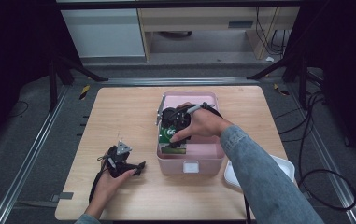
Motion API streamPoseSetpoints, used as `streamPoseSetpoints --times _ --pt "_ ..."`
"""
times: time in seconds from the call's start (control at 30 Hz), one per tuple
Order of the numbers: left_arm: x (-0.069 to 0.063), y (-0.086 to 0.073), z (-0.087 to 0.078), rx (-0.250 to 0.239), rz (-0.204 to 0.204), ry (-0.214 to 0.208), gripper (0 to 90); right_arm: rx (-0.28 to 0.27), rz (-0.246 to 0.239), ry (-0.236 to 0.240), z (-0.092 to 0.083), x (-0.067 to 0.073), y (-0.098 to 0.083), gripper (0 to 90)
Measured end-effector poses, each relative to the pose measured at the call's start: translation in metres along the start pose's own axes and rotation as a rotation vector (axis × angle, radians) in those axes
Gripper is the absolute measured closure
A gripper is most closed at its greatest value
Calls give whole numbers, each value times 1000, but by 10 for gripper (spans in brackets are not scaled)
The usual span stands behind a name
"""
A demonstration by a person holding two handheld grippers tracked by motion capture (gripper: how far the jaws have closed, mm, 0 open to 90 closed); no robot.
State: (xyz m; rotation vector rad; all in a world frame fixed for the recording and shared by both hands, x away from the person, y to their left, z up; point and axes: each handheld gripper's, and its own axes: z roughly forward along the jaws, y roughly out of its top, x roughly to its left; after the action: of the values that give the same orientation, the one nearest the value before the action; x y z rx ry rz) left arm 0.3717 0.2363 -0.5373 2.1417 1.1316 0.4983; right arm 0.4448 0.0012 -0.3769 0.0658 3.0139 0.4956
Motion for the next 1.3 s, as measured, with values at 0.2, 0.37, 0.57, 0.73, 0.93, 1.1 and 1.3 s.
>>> streamPoseSetpoints --times 0.2,0.37,0.57,0.73,0.93,1.1,1.3 --pt "0 0 0 1 -1 -2 0 9 1 8 12 -2 -1 174" --pt "0 0 0 0 0 -1 0 10 -8 11 16 -2 2 174" --pt "0 0 0 1 0 -2 0 25 -12 14 22 -1 3 173" --pt "0 0 0 1 -2 -1 0 35 -15 14 28 -1 2 171" --pt "0 0 0 0 -3 -1 0 30 -14 16 38 0 -1 171" --pt "0 0 0 1 -2 -1 0 31 -4 21 47 0 -4 170" --pt "0 0 0 0 -3 -1 0 22 9 25 58 -1 -10 169"
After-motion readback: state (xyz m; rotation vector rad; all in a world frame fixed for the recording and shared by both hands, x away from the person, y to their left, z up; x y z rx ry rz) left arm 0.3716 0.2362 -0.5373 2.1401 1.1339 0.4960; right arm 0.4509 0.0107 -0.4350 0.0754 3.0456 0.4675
